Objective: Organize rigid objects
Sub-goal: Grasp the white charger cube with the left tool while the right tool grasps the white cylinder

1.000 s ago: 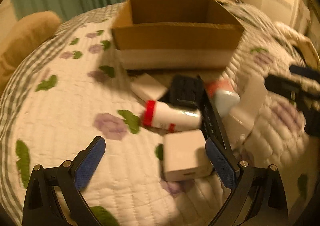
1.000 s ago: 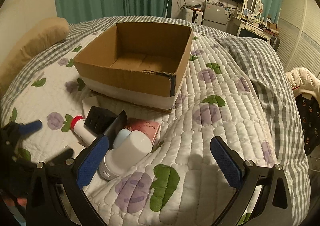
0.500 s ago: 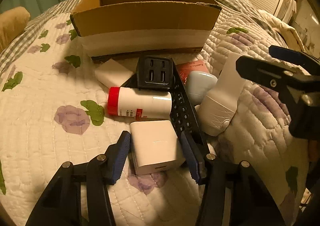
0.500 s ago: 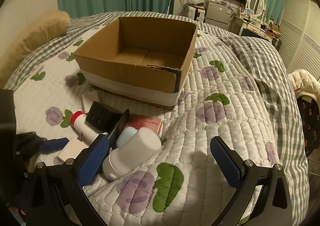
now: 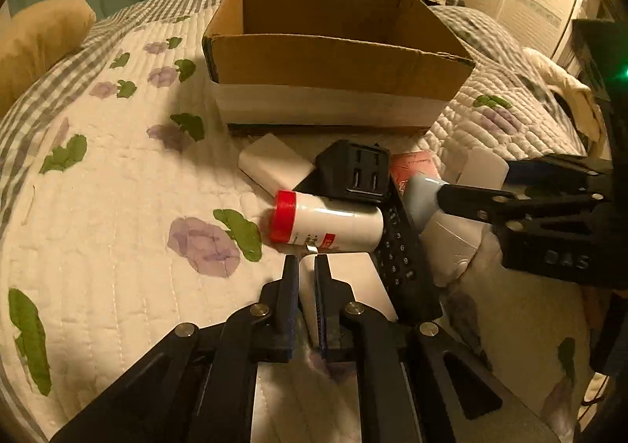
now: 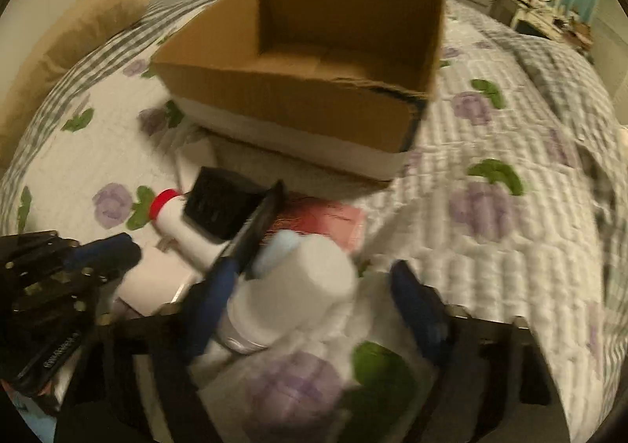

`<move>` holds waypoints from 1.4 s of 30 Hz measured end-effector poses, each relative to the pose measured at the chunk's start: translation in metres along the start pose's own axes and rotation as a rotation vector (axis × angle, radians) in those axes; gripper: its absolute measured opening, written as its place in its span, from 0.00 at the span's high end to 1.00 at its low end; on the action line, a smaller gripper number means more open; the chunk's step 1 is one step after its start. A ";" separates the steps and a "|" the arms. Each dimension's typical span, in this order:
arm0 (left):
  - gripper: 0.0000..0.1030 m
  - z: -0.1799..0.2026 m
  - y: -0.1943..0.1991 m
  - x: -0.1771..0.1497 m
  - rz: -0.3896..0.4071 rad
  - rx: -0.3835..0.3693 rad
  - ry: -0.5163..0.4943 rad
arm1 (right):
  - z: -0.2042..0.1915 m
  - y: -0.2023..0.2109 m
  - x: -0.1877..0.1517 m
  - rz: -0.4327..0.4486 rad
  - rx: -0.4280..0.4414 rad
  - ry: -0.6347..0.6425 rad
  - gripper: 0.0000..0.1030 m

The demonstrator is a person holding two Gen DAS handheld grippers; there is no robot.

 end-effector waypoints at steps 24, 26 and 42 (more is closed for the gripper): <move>0.50 0.025 -0.008 0.003 -0.026 0.020 -0.085 | -0.004 0.067 0.028 0.256 -0.008 0.040 0.69; 0.54 0.027 -0.001 0.016 0.008 0.020 -0.094 | -0.005 0.082 0.039 0.295 -0.005 0.042 0.69; 0.42 0.029 -0.007 0.009 -0.044 -0.008 -0.129 | 0.006 0.092 0.056 0.318 -0.038 0.061 0.69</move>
Point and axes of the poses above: each gripper's, at about its wrist camera, not at the fingertips, and y roughly against the way its jaws point, z to its right, x to its top, the point moved 10 cm from there along -y, roughly the way its jaws point, and after that the axes turned 7 degrees about z, right-handed, at the moved point
